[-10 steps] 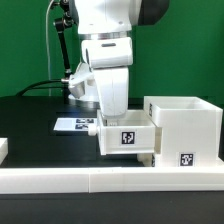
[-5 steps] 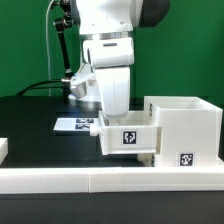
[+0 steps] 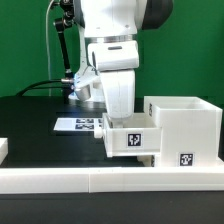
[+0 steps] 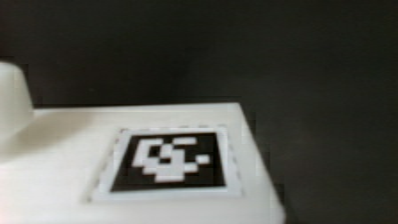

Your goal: Assemble drawer

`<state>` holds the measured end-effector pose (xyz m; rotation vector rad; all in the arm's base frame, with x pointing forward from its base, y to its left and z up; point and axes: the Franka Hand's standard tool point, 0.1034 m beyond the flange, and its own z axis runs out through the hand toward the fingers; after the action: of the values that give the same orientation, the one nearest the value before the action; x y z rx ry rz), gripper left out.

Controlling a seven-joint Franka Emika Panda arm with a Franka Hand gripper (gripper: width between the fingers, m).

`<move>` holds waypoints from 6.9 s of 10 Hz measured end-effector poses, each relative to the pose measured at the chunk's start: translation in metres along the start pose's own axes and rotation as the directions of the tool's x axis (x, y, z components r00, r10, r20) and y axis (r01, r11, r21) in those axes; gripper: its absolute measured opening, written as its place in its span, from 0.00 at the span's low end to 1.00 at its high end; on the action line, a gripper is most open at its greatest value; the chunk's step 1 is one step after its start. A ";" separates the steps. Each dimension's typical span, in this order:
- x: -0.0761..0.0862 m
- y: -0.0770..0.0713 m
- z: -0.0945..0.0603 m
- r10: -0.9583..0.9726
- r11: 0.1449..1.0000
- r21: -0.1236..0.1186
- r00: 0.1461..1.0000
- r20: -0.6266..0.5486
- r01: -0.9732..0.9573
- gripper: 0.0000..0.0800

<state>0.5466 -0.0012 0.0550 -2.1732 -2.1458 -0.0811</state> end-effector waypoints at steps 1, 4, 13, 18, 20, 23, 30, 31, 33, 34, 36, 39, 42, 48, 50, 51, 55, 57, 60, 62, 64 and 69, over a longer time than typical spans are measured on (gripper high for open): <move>0.000 0.000 0.000 0.002 1.000 0.000 1.000 0.000 -0.002 0.05; 0.002 0.000 0.000 0.003 1.000 -0.001 1.000 0.000 -0.003 0.05; 0.007 0.003 0.000 -0.061 0.998 -0.010 0.998 0.020 0.061 0.05; 0.011 0.005 -0.009 -0.053 0.998 -0.017 0.998 0.023 0.053 0.72; 0.009 0.008 -0.029 -0.048 0.999 -0.021 0.998 0.039 0.049 0.81; -0.015 0.016 -0.052 -0.066 0.998 0.000 0.996 0.058 0.066 0.81; -0.050 0.025 -0.036 -0.069 0.997 0.015 0.991 -0.111 0.071 0.81; -0.054 0.031 -0.033 -0.070 0.997 0.020 0.987 -0.146 0.074 0.81; -0.058 0.036 -0.025 -0.060 0.998 0.024 0.980 -0.188 0.065 0.81; -0.052 0.036 -0.022 -0.066 0.997 0.027 0.979 -0.192 0.072 0.81; -0.043 0.037 -0.014 -0.071 0.997 0.023 0.977 -0.199 0.077 0.81; -0.045 0.036 -0.011 -0.070 0.997 0.015 0.979 -0.193 0.074 0.81; -0.031 0.035 -0.007 0.006 0.999 0.042 0.979 -0.204 0.003 0.81; 0.004 0.041 -0.008 0.010 0.999 0.037 0.977 -0.213 -0.002 0.81; 0.007 0.041 -0.008 0.002 0.999 0.037 0.977 -0.211 0.006 0.81; 0.006 0.041 -0.008 0.004 0.999 0.038 0.977 -0.211 0.004 0.81; 0.023 0.041 -0.004 -0.042 0.999 0.017 0.975 -0.217 0.047 0.81; 0.027 0.042 -0.003 -0.068 0.997 0.011 0.978 -0.195 0.072 0.81; 0.023 0.042 -0.001 -0.077 0.997 0.008 0.980 -0.184 0.080 0.81; 0.026 0.043 -0.002 -0.075 0.997 0.010 0.982 -0.176 0.078 0.81; 0.027 0.045 -0.003 -0.056 0.998 0.004 0.984 -0.172 0.057 0.81; 0.023 0.050 -0.004 -0.154 0.988 -0.046 0.974 -0.165 0.149 0.81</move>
Offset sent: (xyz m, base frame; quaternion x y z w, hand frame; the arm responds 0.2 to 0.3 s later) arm 0.0025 0.0098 0.0052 -0.0176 -0.0069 -0.0211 0.9996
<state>0.5973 0.0210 0.0605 -1.9375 -2.2241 -0.3011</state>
